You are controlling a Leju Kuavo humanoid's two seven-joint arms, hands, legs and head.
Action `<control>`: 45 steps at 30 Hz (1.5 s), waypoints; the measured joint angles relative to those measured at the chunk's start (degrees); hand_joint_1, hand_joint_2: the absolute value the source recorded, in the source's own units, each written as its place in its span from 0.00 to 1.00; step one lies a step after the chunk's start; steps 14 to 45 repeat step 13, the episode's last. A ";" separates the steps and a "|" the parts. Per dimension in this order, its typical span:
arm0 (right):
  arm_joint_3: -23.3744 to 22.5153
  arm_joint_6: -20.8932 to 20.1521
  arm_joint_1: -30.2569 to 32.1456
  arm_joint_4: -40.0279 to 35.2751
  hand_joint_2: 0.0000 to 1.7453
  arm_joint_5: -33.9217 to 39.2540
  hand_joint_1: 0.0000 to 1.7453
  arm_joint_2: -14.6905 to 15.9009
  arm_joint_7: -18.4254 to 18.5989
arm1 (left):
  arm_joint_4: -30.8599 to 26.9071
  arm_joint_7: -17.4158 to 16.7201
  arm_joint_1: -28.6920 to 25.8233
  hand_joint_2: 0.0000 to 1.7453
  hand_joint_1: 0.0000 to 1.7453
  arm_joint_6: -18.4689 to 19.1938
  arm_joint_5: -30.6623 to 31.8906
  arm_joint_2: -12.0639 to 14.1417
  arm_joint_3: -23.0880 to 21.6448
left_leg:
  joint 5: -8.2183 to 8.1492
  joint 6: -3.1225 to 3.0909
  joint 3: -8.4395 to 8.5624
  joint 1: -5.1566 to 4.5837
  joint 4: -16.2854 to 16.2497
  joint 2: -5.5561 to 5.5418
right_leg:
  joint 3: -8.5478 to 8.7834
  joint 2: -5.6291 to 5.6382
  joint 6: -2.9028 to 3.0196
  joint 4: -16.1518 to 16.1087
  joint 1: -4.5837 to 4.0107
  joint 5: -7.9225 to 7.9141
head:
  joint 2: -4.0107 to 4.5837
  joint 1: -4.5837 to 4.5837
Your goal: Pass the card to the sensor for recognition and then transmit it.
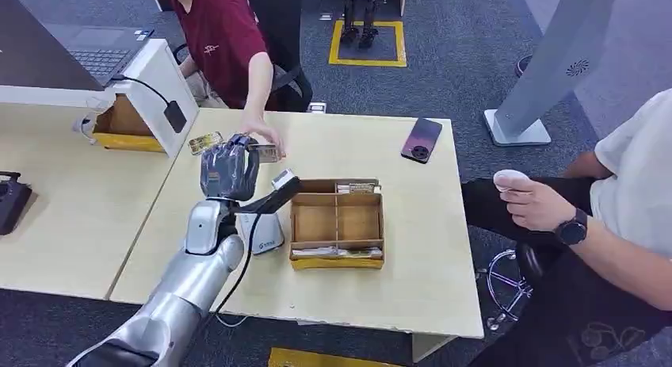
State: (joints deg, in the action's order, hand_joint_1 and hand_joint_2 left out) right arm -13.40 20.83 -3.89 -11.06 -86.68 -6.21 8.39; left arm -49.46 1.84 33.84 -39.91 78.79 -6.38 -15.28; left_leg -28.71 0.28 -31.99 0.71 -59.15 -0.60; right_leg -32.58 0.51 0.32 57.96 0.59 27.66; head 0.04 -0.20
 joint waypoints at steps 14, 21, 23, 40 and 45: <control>0.00 0.02 -0.02 0.00 0.00 0.00 0.00 0.00 0.00 | 5.00 0.81 1.44 1.00 1.00 0.00 0.05 -1.86 2.10 | -0.01 -0.01 -0.03 0.00 0.00 0.00 | -0.01 0.00 -0.01 -0.01 0.01 0.00 | 0.00 -0.02; 0.00 0.02 -0.02 0.00 0.00 0.00 0.00 0.00 0.00 | 5.00 0.81 1.44 1.00 1.00 0.00 0.05 -1.86 2.10 | -0.01 -0.01 -0.03 0.00 0.00 0.00 | -0.01 0.00 -0.01 -0.01 0.01 0.00 | 0.00 -0.02; 0.00 0.02 -0.02 0.00 0.00 0.00 0.00 0.00 0.00 | 5.00 0.81 1.44 1.00 1.00 0.00 0.05 -1.86 2.10 | -0.01 -0.01 -0.03 0.00 0.00 0.00 | -0.01 0.00 -0.01 -0.01 0.01 0.00 | 0.00 -0.02; 0.00 0.02 -0.02 0.00 0.00 0.00 0.00 0.00 0.00 | 5.00 0.81 1.44 1.00 1.00 0.00 0.05 -1.86 2.10 | -0.01 -0.01 -0.03 0.00 0.00 0.00 | -0.01 0.00 -0.01 -0.01 0.01 0.00 | 0.00 -0.02; 0.00 0.02 -0.02 0.00 0.00 0.00 0.00 0.00 0.00 | 5.00 0.81 1.44 1.00 1.00 0.00 0.05 -1.86 2.10 | -0.01 -0.01 -0.03 0.00 0.00 0.00 | -0.01 0.00 -0.01 -0.01 0.01 0.00 | 0.00 -0.02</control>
